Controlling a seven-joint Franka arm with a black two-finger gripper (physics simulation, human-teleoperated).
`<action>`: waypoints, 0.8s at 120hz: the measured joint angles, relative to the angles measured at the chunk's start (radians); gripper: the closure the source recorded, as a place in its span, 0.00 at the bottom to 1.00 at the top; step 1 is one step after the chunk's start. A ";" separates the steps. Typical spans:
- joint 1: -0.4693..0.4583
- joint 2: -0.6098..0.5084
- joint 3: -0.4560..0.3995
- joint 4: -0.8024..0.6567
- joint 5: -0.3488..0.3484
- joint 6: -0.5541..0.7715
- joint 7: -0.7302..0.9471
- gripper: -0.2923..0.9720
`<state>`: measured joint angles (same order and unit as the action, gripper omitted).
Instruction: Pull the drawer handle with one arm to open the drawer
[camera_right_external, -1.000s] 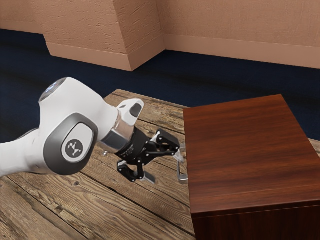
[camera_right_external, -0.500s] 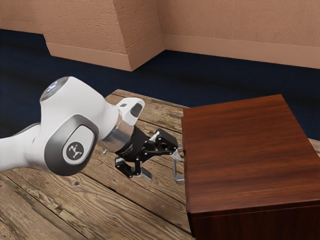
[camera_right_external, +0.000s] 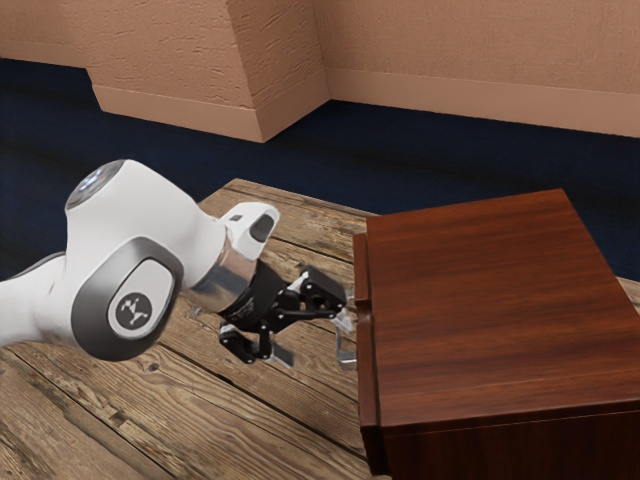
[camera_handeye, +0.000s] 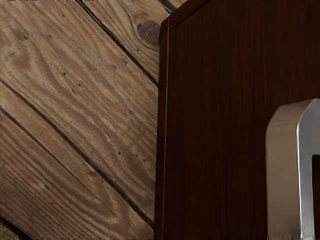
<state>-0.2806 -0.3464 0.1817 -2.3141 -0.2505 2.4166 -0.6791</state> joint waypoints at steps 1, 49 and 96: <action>0.000 -0.001 0.000 -0.001 0.001 0.000 0.000 0.23; 0.011 -0.043 0.011 -0.033 0.041 -0.025 -0.002 0.23; 0.015 -0.126 0.059 -0.086 0.097 -0.054 -0.005 0.23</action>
<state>-0.2653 -0.4728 0.2409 -2.3999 -0.1536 2.3631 -0.6846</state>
